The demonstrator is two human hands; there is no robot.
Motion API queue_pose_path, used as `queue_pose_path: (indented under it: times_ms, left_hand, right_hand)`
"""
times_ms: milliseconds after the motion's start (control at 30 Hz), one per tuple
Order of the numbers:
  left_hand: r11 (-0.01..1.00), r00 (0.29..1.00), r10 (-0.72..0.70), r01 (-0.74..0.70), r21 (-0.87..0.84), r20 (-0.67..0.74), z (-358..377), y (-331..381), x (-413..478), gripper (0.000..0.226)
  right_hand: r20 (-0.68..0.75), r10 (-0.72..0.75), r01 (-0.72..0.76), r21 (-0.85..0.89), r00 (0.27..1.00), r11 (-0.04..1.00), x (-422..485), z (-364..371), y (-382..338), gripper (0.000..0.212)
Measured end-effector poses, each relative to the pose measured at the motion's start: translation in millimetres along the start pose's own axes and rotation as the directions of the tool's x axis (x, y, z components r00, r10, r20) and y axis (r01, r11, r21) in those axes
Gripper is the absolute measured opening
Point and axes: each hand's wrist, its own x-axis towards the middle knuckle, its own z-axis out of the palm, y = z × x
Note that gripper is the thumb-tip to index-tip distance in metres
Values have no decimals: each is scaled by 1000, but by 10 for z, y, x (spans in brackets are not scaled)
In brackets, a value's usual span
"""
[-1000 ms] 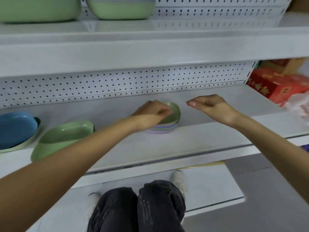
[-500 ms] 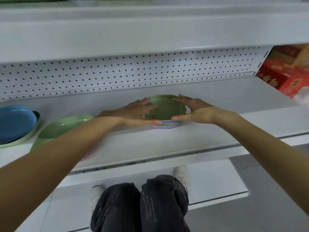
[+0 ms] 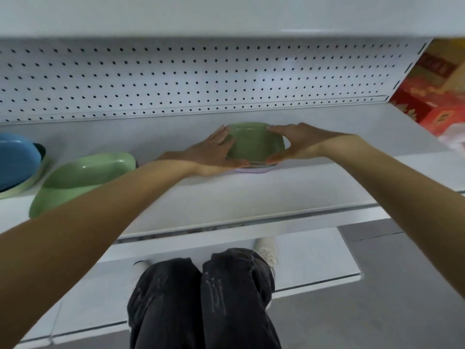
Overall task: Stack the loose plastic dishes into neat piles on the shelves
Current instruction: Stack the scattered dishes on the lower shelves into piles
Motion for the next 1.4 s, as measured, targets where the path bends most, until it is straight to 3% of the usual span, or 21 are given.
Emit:
queue_pose_path:
  times_ms: [67, 200, 333, 467, 633, 833, 933, 1100, 1267, 1400]
  left_hand:
    - [998, 1000, 21, -22, 59, 14, -33, 10, 53, 114]
    - [999, 999, 49, -49, 8, 0, -189, 10, -88, 79]
    - [995, 985, -2, -15, -101, -173, -484, -319, -621, 63]
    - [990, 943, -119, 86, -116, -312, -641, -887, -1389, 52]
    - [913, 865, -398, 343, -219, -306, -527, -1664, -2494, 74]
    - [844, 777, -525, 422, -330, -348, -180, -2186, -3593, 43]
    - [778, 721, -617, 499, -381, -315, 14, -2386, -3896, 50]
    - [738, 682, -671, 574, -356, -291, 323, -2560, -4016, 45]
    - [765, 688, -642, 546, -341, -338, 447, -2644, -3949, 32]
    - [789, 706, -608, 586, -184, -363, 515, -2647, -3910, 26]
  right_hand:
    - [40, 22, -20, -45, 999, 999, -1, -33, -39, 85]
    - [47, 4, 0, -84, 999, 996, -76, -107, -188, 80]
    - [-20, -85, 85, -24, 996, 996, -122, -170, -574, 91]
    - [-44, -224, 225, 16, 973, 974, -29, -142, -1272, 88]
    - [-7, -396, 395, 62, 918, 916, 163, 93, -2366, 77]
    - [2, -470, 468, 90, 883, 879, 378, 435, -3233, 64]
    - [12, -513, 510, 79, 858, 856, 505, 520, -3546, 62]
    - [64, -516, 515, 24, 854, 857, 731, 648, -3921, 57]
    - [103, -496, 502, -48, 862, 863, 912, 745, -4183, 52]
    - [124, -494, 506, -109, 861, 855, 1028, 863, -4308, 45]
